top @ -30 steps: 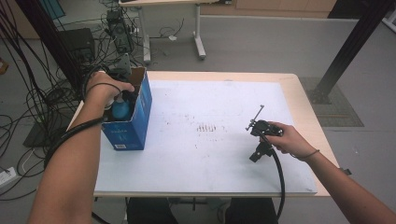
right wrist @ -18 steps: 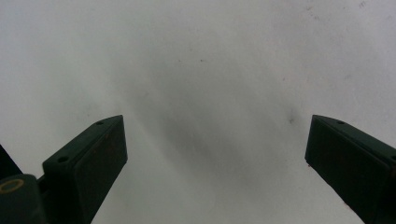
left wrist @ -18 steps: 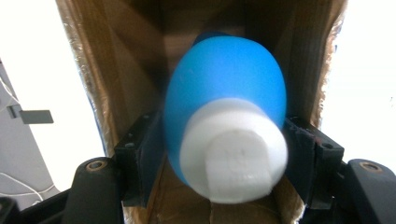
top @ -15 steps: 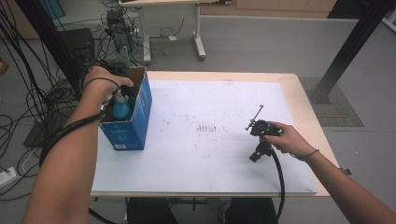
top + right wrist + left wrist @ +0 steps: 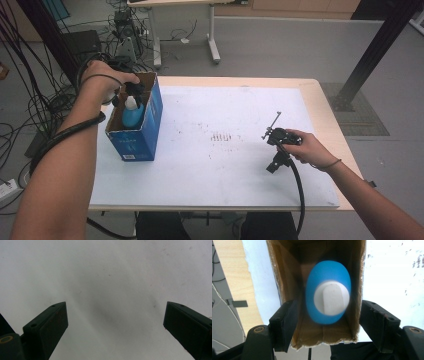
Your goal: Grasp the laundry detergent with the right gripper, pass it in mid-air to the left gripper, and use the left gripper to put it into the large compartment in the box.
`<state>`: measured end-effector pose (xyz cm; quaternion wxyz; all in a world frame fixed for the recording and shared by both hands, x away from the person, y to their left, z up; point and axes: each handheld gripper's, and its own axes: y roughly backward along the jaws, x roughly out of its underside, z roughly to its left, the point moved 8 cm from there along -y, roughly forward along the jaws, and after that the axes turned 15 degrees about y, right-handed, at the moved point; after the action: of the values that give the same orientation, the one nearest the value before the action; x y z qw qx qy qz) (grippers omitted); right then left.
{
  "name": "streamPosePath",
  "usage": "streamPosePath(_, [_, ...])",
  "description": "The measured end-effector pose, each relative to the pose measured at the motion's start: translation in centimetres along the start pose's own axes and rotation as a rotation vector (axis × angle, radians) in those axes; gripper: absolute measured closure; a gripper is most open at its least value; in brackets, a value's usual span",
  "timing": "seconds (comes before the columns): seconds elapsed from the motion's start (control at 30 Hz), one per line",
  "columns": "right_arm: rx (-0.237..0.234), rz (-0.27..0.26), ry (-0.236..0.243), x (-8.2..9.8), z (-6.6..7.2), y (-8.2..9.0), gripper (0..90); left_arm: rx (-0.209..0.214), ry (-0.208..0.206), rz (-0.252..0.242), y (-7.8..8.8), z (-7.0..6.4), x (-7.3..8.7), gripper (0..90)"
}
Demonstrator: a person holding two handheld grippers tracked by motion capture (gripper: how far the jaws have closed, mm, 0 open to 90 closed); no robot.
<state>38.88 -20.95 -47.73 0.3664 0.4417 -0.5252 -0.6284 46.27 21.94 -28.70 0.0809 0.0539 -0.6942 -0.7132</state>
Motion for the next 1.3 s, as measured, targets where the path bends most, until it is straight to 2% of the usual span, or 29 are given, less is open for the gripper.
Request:
streamPosePath(0.37, [0.013,-0.002,0.017,-0.5,0.3,0.5,5.7,0.020,-0.031,-0.032,2.7,-0.8,1.5,12.6])
streamPosePath(0.53, [0.017,0.002,0.022,-0.7,0.4,0.8,5.8,0.043,-0.050,-0.057,3.6,-1.5,2.1,9.4])
streamPosePath(0.83, [0.020,0.000,0.013,-0.8,0.5,1.1,5.8,0.037,-0.087,-0.085,3.9,-3.1,3.5,8.6])
streamPosePath(0.9, [0.019,-0.005,0.014,-0.8,0.5,1.0,5.8,0.029,-0.110,-0.091,3.9,-3.7,3.9,8.6])
streamPosePath(1.03, [0.016,-0.008,0.007,-0.6,0.6,0.9,5.8,0.057,-0.155,-0.098,3.7,-5.2,4.8,8.8])
streamPosePath(1.13, [0.016,-0.004,0.004,-0.4,0.6,0.7,5.8,0.046,-0.205,-0.113,3.3,-6.4,5.7,9.0])
streamPosePath(1.27, [0.015,-0.010,-0.007,-0.3,0.5,0.7,5.8,0.085,-0.253,-0.123,2.9,-8.0,6.8,9.0])
streamPosePath(1.3, [0.015,-0.010,-0.011,-0.3,0.5,0.8,5.8,0.083,-0.259,-0.133,2.8,-8.3,7.0,9.0])
